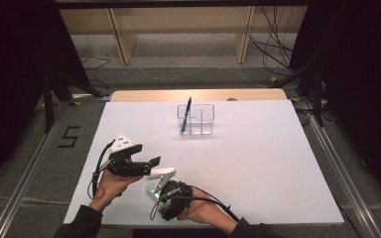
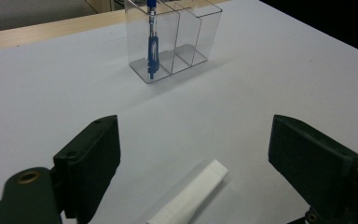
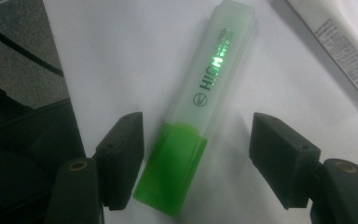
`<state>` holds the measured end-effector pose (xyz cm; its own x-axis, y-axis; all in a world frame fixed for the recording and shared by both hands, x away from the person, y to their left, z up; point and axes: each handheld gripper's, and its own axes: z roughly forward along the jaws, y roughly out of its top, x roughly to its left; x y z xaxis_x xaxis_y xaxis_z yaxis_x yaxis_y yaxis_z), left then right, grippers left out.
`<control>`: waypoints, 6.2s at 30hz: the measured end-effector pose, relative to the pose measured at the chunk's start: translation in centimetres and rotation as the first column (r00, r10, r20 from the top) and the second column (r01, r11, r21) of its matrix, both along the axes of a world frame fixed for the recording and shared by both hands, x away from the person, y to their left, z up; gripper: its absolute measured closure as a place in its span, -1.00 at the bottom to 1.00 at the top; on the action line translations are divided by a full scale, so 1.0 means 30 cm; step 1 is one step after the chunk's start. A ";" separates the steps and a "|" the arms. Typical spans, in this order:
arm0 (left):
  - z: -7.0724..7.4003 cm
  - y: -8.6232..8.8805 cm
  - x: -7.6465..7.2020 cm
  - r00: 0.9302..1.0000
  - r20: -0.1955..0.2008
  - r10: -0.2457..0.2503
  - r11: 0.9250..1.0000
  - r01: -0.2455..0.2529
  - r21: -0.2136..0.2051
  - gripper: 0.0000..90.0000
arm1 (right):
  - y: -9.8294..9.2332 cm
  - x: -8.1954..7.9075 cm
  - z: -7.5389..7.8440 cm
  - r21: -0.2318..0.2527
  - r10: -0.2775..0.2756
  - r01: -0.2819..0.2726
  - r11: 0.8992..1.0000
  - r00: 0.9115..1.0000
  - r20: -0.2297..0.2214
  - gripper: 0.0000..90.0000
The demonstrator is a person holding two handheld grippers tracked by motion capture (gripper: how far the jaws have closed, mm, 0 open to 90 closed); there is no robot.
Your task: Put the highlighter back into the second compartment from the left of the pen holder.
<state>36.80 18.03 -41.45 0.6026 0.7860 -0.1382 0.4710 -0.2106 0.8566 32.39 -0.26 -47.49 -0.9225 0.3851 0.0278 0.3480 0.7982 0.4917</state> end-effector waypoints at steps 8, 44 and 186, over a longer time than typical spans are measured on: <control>-0.001 -0.001 0.000 1.000 -0.001 0.000 1.000 0.000 -0.001 -0.63 | 0.012 -0.001 -0.003 -0.018 0.005 -0.005 1.000 1.000 -0.002 -0.10; -0.010 0.010 0.010 1.000 -0.014 0.016 1.000 -0.016 0.003 -0.63 | 0.010 0.022 0.035 -0.191 0.128 -0.128 0.973 0.992 -0.013 0.50; -0.022 -0.487 0.071 0.543 -0.651 -0.530 0.543 0.807 0.231 0.62 | -0.376 -0.189 0.044 -0.530 0.569 -0.209 0.822 0.362 0.738 0.50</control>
